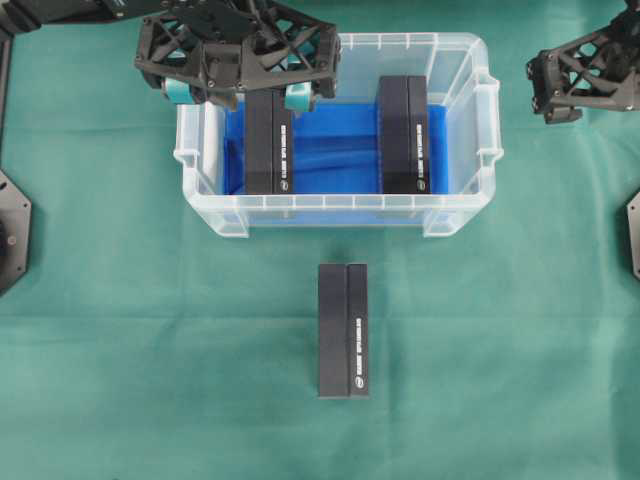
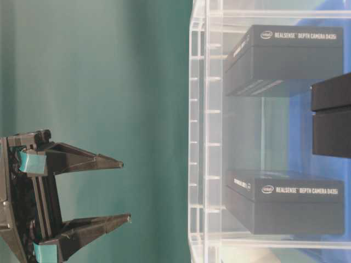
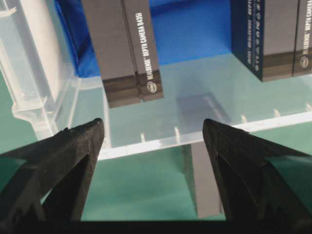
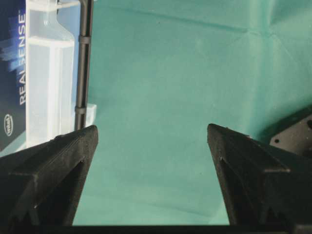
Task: Take out the box from the case.
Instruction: 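Move the left gripper over the left black box in the bin, then lower the left gripper and close it on the left box, then lift the left black box up out of the bin with the left gripper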
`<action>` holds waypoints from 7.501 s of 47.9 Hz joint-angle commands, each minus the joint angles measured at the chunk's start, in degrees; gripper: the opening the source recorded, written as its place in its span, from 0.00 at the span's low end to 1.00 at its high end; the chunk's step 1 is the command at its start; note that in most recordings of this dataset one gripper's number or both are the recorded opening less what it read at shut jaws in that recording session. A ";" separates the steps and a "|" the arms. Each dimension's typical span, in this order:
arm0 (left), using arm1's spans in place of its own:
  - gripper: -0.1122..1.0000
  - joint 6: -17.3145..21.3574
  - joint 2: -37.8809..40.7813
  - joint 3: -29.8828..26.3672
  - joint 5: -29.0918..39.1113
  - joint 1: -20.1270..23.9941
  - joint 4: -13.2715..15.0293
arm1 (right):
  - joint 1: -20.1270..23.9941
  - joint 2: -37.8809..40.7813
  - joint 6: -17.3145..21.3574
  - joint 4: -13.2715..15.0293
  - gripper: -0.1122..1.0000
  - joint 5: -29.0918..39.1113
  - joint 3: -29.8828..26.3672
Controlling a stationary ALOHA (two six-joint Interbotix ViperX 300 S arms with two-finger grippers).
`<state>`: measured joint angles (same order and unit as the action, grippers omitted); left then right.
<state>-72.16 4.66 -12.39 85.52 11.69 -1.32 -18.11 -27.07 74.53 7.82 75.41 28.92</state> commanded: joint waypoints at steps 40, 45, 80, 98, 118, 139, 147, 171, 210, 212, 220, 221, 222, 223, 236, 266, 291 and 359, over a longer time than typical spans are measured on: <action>0.83 -2.46 -0.79 0.26 1.76 0.97 -0.62 | 0.00 -0.18 0.00 -0.09 0.90 -0.26 -0.97; 0.83 -2.46 -0.70 0.35 1.67 1.05 -0.62 | -0.09 -0.18 0.00 -0.09 0.90 -0.26 -0.88; 0.83 -2.46 -0.79 5.71 -3.69 2.02 -0.70 | -0.09 0.35 0.09 -0.09 0.90 -1.23 -0.97; 0.83 -3.34 -0.70 10.37 -9.93 2.20 -0.70 | -0.09 0.44 0.00 -0.09 0.90 -1.23 -0.70; 0.83 -2.90 1.32 12.66 -12.74 2.37 -0.62 | 0.00 0.44 0.00 -0.09 0.90 -1.23 -0.70; 0.83 -3.08 1.93 17.14 -16.96 2.90 -0.44 | -0.09 0.44 -0.18 -0.09 0.90 -1.05 -0.70; 0.83 -3.08 2.37 17.40 -18.19 3.16 -0.44 | 0.00 0.44 -0.18 -0.35 0.90 -1.05 -0.70; 0.83 -3.08 2.99 18.63 -20.04 3.16 -0.26 | -0.09 0.44 -0.26 -0.79 0.90 -1.23 -0.79; 0.83 -3.16 3.96 20.48 -21.71 3.16 0.18 | -0.09 1.41 -0.53 -0.88 0.90 -2.20 -1.32; 0.83 -3.16 3.96 20.57 -21.71 3.16 0.09 | -0.09 1.41 -0.53 -0.88 0.90 -2.29 -1.41; 0.83 -2.99 4.04 21.27 -21.71 3.16 0.18 | -0.09 1.41 -0.53 -0.79 0.90 -2.37 -1.41; 0.83 -2.99 4.13 21.36 -21.71 3.16 0.18 | -0.09 1.41 -0.53 -0.88 0.90 -2.37 -1.41; 0.83 -2.99 4.22 21.45 -21.71 3.16 0.18 | -0.09 1.41 -0.53 -0.88 0.90 -2.46 -1.32; 0.83 -2.90 4.22 21.62 -21.71 3.16 0.09 | -0.09 1.41 -0.53 -0.88 0.90 -2.46 -1.41; 0.83 -2.81 4.57 22.41 -22.85 3.43 0.18 | -0.09 1.49 -0.53 -0.79 0.90 -2.64 -1.41; 0.66 -2.64 4.75 21.88 -23.03 3.78 0.18 | -0.09 1.49 -1.41 -0.70 0.90 -2.64 -1.41; 0.66 -1.85 1.49 19.25 -19.42 3.78 0.18 | -0.09 1.49 -1.32 -0.79 0.90 -2.55 -1.41; 0.66 -2.11 -4.48 -6.06 7.21 2.55 -0.62 | 0.00 1.05 -1.67 -0.26 0.90 -2.64 -1.23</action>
<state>-74.27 1.93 -16.88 92.81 14.24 -1.85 -18.11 -25.40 73.04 7.38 73.04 28.83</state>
